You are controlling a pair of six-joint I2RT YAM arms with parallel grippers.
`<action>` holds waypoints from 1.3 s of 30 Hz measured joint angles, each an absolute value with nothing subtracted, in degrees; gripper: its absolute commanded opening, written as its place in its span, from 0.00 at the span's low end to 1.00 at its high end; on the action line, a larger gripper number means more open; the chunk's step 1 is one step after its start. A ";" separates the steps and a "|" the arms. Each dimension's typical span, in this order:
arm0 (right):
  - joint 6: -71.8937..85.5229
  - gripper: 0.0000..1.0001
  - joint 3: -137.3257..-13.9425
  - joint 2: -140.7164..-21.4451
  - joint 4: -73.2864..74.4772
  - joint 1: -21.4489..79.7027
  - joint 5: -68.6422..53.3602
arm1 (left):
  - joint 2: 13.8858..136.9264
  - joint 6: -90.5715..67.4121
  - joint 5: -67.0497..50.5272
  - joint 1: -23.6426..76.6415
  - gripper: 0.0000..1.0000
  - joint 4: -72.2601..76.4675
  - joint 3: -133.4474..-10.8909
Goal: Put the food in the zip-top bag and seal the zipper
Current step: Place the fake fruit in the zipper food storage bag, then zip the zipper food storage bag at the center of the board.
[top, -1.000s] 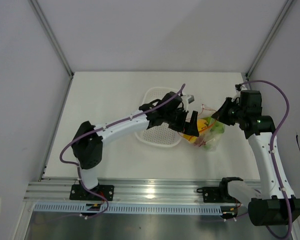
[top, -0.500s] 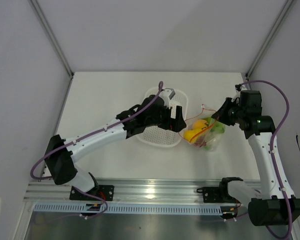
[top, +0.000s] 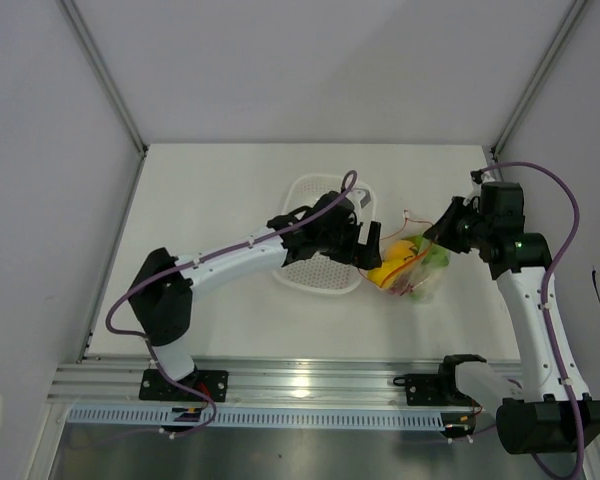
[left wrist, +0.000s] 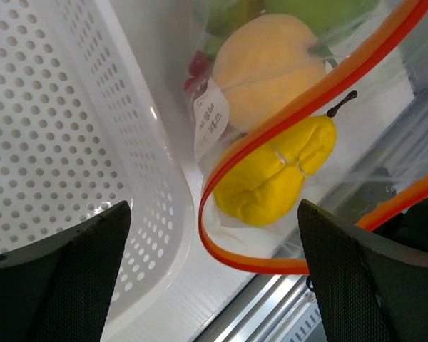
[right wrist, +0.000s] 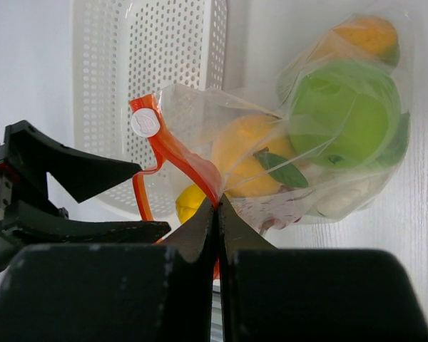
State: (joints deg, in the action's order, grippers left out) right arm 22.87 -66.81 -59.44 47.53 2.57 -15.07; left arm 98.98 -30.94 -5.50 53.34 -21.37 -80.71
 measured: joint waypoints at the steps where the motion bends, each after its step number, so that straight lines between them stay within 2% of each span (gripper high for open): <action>1: 22.87 0.00 -66.81 -59.33 47.70 2.59 -15.07 | 99.83 -30.94 -6.52 53.34 1.00 -21.43 -81.34; 3: 22.87 0.00 -66.81 -59.20 47.81 2.59 -15.05 | 101.19 -30.92 -8.16 53.28 0.99 -21.34 -82.41; 6: 22.87 0.00 -66.78 -59.00 48.16 2.59 -15.00 | 102.26 -31.03 -10.44 53.10 0.85 -20.84 -83.35; 7: 22.85 0.00 -66.78 -58.92 48.21 2.59 -14.92 | 102.45 -31.00 -11.70 52.99 0.70 -20.36 -83.55; 9: 22.83 0.00 -66.78 -58.78 48.29 2.57 -14.83 | 102.69 -31.31 -13.67 52.77 0.52 -19.44 -83.88; 10: 22.83 0.00 -66.76 -58.70 48.40 2.57 -14.81 | 102.85 -31.51 -14.81 52.62 0.34 -18.81 -84.07; 11: 22.83 0.00 -66.76 -58.61 48.47 2.57 -14.74 | 103.02 -31.90 -15.97 52.38 0.27 -18.17 -84.36; 12: 22.83 0.00 -66.76 -58.57 48.58 2.57 -14.59 | 103.26 -31.90 -17.21 52.07 0.14 -17.89 -84.88; 14: 22.81 0.00 -66.76 -58.46 48.80 2.57 -14.39 | 104.27 -31.97 -19.70 51.48 0.01 -17.61 -86.80; 24: 21.93 0.00 -66.13 -54.96 52.49 2.28 -12.32 | 108.53 -29.74 -30.04 50.76 0.01 -17.34 -97.03; 29: 21.78 0.00 -66.13 -51.37 55.75 2.24 -11.88 | 110.17 -29.95 -39.46 50.70 0.01 -13.74 -99.90; 39: 25.06 0.00 -63.16 -48.95 57.87 2.28 -12.01 | 115.61 -33.12 -53.87 51.11 0.01 -5.06 -100.51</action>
State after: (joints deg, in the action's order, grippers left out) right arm 25.06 -63.16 -48.95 57.87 2.28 -12.01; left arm 115.61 -33.12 -53.87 51.11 -5.06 -100.51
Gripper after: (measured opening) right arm 0.006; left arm 0.006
